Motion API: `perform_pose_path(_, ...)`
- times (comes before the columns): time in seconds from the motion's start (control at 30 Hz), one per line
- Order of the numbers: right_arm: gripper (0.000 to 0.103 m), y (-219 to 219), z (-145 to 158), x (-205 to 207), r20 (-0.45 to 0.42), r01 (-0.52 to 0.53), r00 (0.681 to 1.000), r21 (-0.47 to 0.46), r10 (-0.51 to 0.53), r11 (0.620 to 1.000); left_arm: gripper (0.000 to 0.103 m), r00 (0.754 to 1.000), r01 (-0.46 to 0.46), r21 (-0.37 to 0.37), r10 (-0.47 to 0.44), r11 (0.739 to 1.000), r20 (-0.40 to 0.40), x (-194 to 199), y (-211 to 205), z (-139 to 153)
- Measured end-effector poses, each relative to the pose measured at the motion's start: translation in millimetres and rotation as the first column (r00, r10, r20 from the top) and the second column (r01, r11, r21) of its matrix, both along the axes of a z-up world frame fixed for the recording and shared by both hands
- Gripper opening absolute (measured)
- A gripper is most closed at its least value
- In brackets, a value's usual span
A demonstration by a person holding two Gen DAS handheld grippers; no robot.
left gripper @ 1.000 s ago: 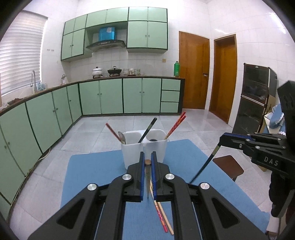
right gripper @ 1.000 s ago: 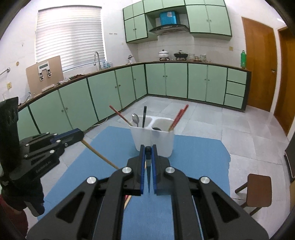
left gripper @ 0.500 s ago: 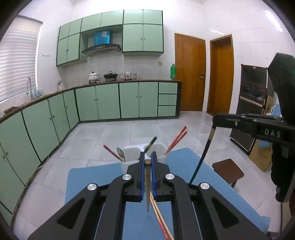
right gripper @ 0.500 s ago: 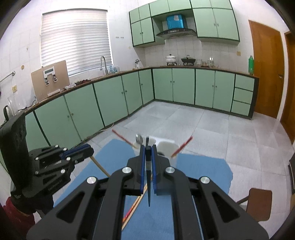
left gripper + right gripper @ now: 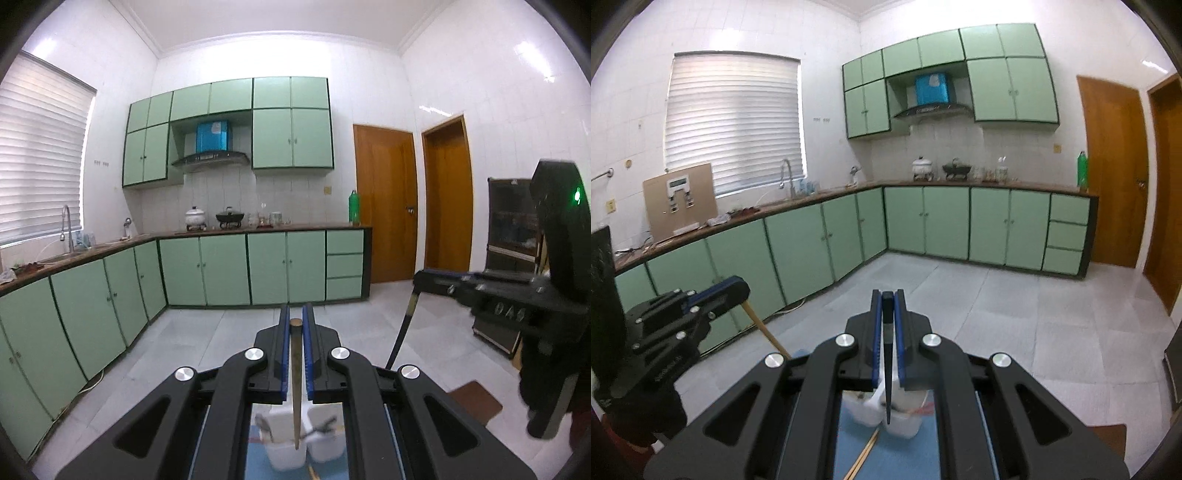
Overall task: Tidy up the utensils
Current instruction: 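Lift both chopsticks over the white holder and drop them in, opening both grippers, then reach the right gripper to the last plain wooden chopstick and grasp it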
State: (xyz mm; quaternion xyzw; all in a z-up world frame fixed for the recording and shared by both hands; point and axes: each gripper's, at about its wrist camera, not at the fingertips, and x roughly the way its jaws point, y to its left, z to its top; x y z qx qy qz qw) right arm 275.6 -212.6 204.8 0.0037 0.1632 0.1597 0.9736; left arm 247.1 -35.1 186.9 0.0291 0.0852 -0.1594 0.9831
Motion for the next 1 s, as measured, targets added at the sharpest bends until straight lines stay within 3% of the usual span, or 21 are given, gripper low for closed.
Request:
perform_pose_path(0.23, 0.006, -4, -26, 54, -0.011, 0.039, 0.999, 0.011, -0.039, 0.999, 0.006, 1.000, -0.010, -0.022, 0.010, 1.000, -0.011, 45, -9, -25)
perform_pose_path(0.37, 0.006, -1, -55, 76, -0.078, 0.032, 0.996, 0.024, -0.030, 0.999, 0.006, 0.997, -0.024, -0.036, 0.021, 0.999, -0.075, 74, -6, -56)
perform_pose_path(0.57, 0.009, 15, -93, 89, -0.183, 0.011, 0.983, -0.040, -0.018, 0.999, 0.007, 0.976, -0.029, -0.008, 0.027, 1.000, -0.218, 103, -5, -99)
perform_pose_path(0.7, 0.013, 17, -101, 81, -0.200, 0.020, 0.979, -0.032, -0.026, 0.999, 0.016, 0.970, -0.027, -0.010, 0.024, 1.000, -0.240, 97, 2, -105)
perform_pose_path(0.77, 0.022, 13, -98, 70, -0.183, 0.037, 0.982, -0.020, -0.040, 0.999, 0.021, 0.973, -0.024, -0.025, 0.018, 0.999, -0.232, 87, 6, -101)
perform_pose_path(0.83, 0.025, 8, -95, 55, -0.165, 0.049, 0.985, -0.002, -0.049, 0.999, 0.032, 0.976, -0.025, -0.029, 0.018, 0.999, -0.218, 76, 9, -95)
perform_pose_path(0.93, 0.035, -3, -89, 29, -0.132, 0.063, 0.989, 0.030, -0.059, 0.998, 0.036, 0.980, -0.030, -0.039, 0.022, 0.999, -0.198, 51, 15, -88)
perform_pose_path(1.0, 0.036, -8, -88, 12, -0.115, 0.067, 0.991, 0.040, -0.062, 0.997, 0.041, 0.982, -0.037, -0.043, 0.028, 0.998, -0.188, 35, 18, -87)
